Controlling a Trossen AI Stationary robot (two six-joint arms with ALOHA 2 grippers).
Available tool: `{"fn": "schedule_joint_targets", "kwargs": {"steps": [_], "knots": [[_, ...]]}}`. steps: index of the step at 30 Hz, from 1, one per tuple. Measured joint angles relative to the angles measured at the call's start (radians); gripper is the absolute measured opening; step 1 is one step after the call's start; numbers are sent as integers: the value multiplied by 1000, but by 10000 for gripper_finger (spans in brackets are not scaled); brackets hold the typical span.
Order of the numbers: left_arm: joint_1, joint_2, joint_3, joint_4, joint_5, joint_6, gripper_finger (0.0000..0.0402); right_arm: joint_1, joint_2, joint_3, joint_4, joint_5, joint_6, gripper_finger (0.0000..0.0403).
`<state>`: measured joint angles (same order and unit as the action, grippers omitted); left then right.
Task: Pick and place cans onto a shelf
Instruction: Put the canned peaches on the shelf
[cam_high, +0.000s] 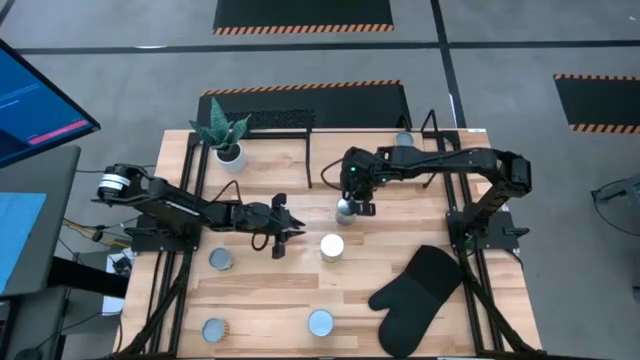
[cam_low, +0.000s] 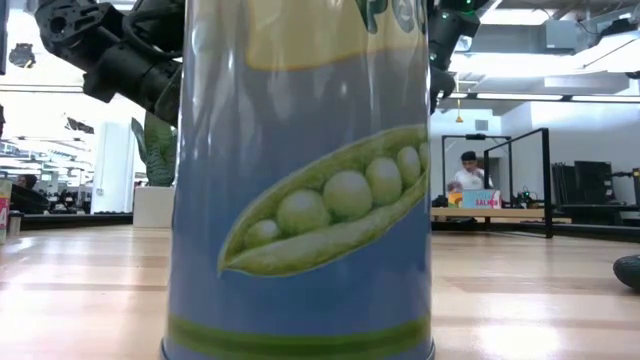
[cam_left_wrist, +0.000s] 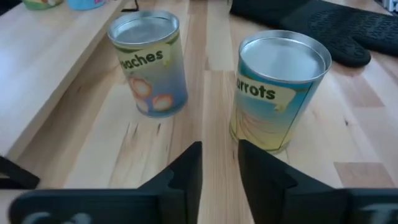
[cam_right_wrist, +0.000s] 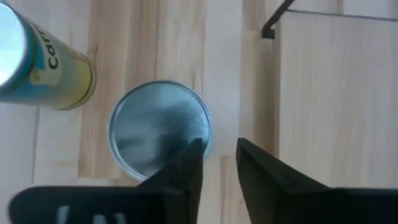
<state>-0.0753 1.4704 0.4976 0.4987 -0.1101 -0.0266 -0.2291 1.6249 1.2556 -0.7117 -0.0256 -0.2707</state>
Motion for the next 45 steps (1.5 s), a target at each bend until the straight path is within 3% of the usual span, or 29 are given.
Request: {"fn": "schedule_joint_targets", "kwargs": {"steps": [8, 18, 23, 31, 45], "knots": [[0, 0, 1, -48, 0, -32, 137, -1, 30, 1, 18, -2, 1, 179], [0, 0, 0, -65, -2, -39, 140, -3, 143, 8, 34, -3, 2, 185], [0, 0, 0, -68, -9, -41, 140, -3, 151, 6, 32, -8, 45, 146], [0, 0, 0, -71, -10, -41, 140, -3, 108, 1, 20, 0, 85, 14], [0, 0, 0, -103, -10, -41, 140, -52, -72, -4, 35, 6, 56, 6]]}}
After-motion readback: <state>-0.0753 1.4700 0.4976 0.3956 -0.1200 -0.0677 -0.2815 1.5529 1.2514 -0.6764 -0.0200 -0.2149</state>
